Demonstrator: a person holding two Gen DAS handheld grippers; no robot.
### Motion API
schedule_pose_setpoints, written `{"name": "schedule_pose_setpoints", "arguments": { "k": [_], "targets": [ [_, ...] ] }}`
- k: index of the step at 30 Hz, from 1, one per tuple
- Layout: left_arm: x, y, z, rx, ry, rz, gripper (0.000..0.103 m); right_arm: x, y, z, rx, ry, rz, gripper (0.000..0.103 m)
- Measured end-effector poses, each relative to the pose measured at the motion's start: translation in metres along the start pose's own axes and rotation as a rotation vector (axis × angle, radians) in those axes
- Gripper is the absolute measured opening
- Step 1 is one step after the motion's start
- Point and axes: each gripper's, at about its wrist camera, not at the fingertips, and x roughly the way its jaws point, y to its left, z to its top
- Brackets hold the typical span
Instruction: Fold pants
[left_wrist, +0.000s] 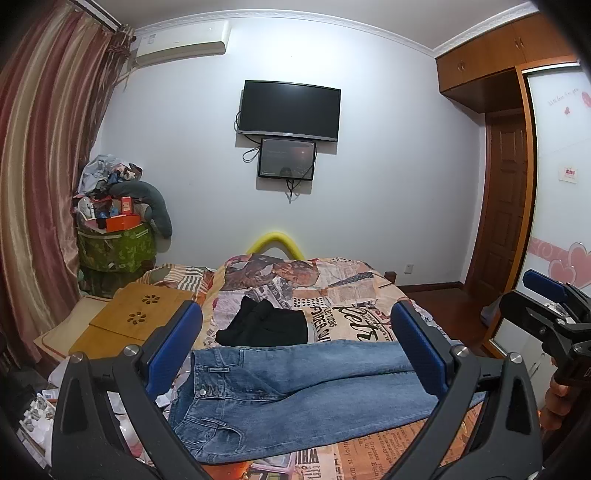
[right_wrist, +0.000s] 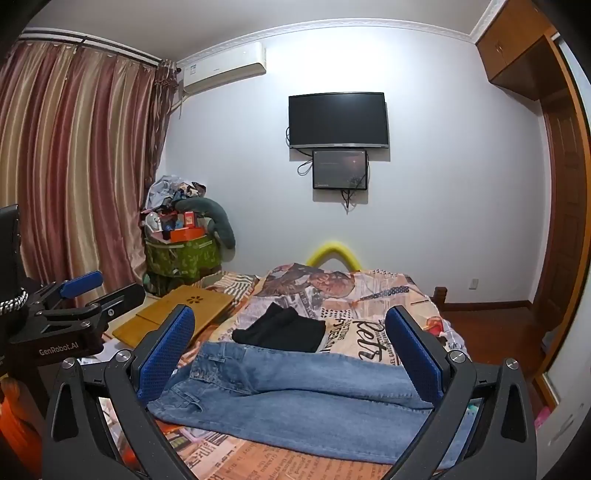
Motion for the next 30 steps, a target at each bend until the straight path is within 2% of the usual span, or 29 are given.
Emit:
{"name": "schedule_pose_setpoints", "arguments": {
  "k": [30],
  "targets": [
    [0.000,-0.005,0.002,-0.010,0.007,-0.014,0.103,0.002,0.000,-0.001,-0.009,-0.004,-0.011,0.103]
  ]
}}
